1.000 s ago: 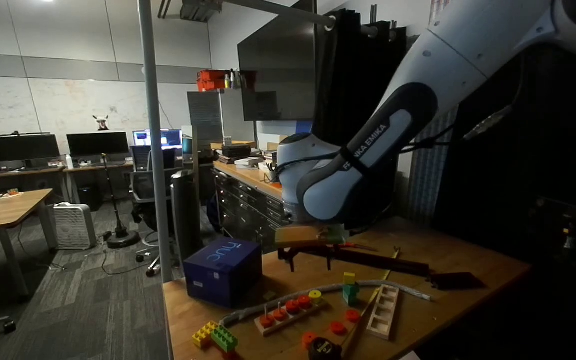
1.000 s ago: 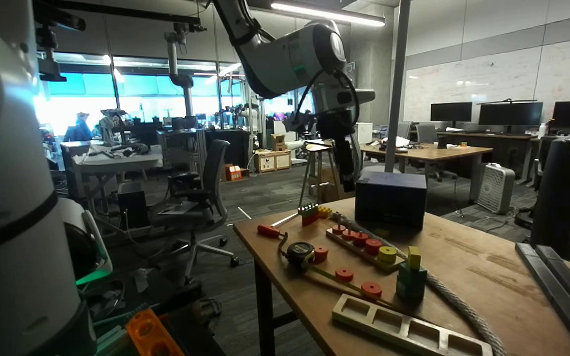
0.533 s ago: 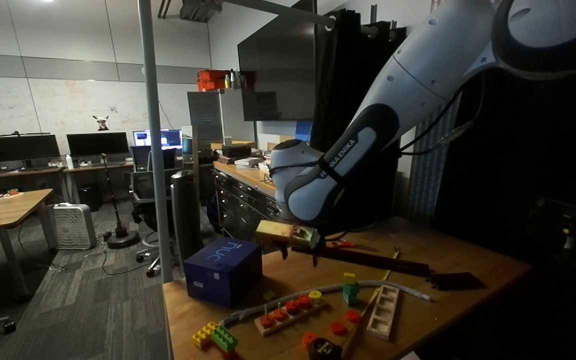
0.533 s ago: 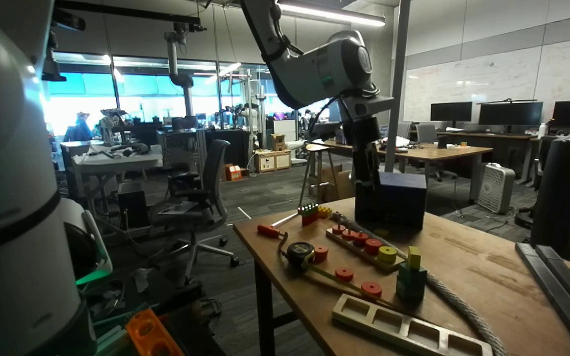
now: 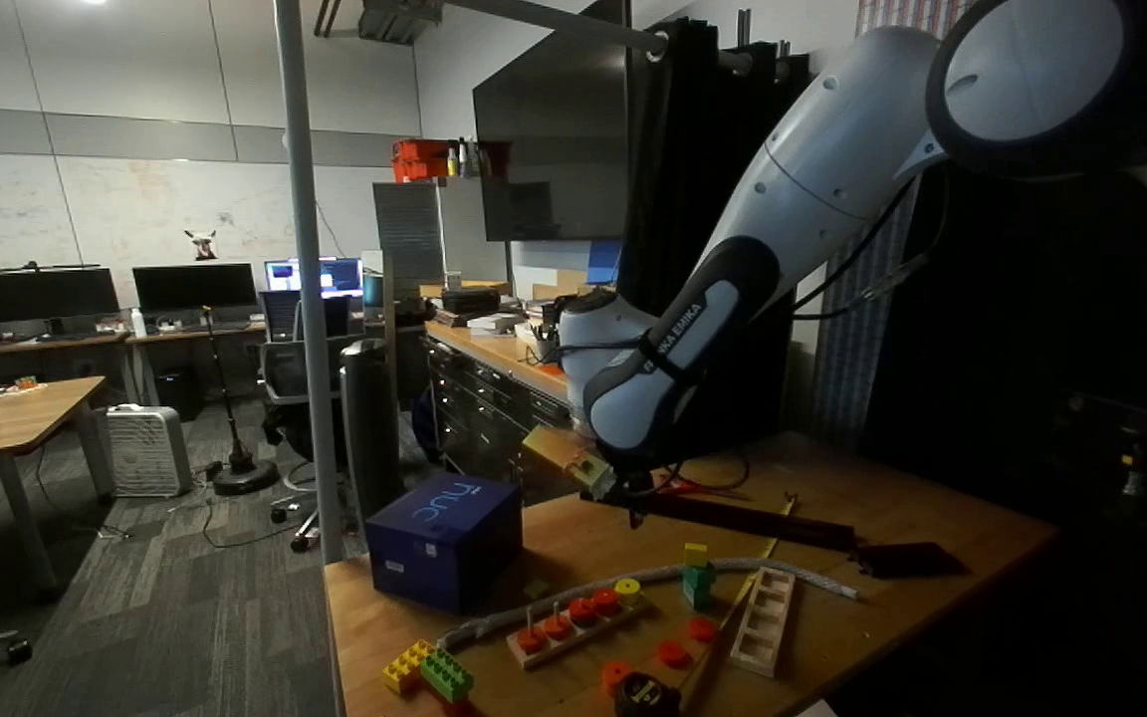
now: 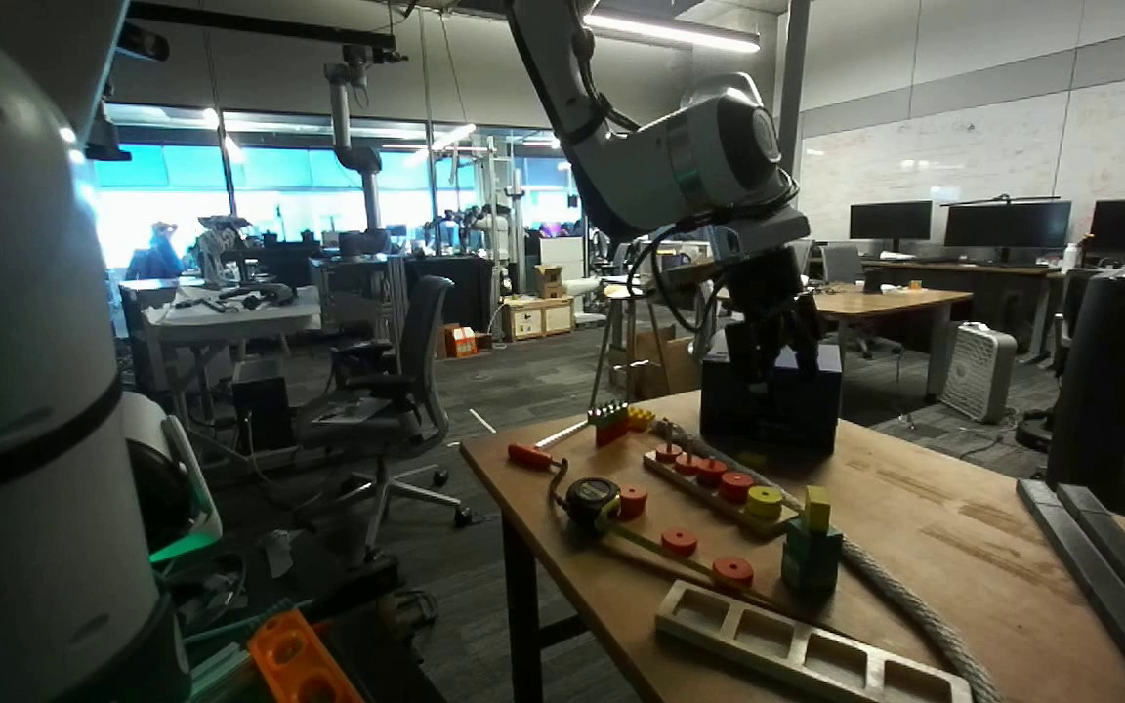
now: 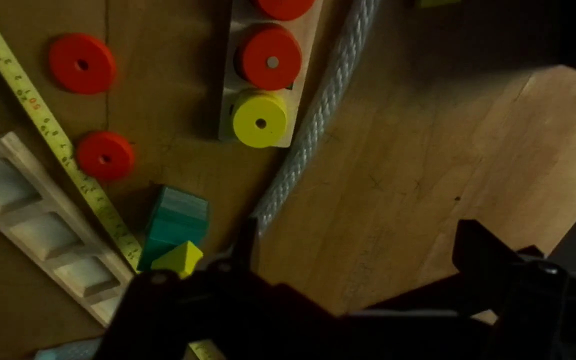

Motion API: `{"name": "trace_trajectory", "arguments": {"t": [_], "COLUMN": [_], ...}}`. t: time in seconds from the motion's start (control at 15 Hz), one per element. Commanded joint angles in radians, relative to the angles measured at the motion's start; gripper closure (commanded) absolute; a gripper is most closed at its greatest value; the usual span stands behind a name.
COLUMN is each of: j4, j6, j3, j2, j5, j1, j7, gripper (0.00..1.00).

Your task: Pick up the yellow tokens from the holder and put them on the table.

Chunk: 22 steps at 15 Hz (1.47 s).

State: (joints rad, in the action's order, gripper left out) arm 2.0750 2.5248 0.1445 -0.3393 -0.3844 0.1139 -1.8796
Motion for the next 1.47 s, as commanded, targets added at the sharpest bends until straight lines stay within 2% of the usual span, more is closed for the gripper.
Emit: {"name": "trace_trajectory", "arguments": {"t": [0.0,0.4,0.93,1.4], "j4": [-0.026,-0.017,-0.007,-0.007], "j6": [0.032,0.064,0.185,0.173], "j3": [0.039,0.029,-0.008,-0.011], "j2": [-0.051,-0.104,-0.166,-0.174], "j5": [0.0,0.044,0.213,0.335], "j1": [0.03,0.015,-0.03,-0.041], "j7": [-0.169,-0.237,-0.122,-0.03], "gripper": [0.0,0.0,0.0,0.0]}}
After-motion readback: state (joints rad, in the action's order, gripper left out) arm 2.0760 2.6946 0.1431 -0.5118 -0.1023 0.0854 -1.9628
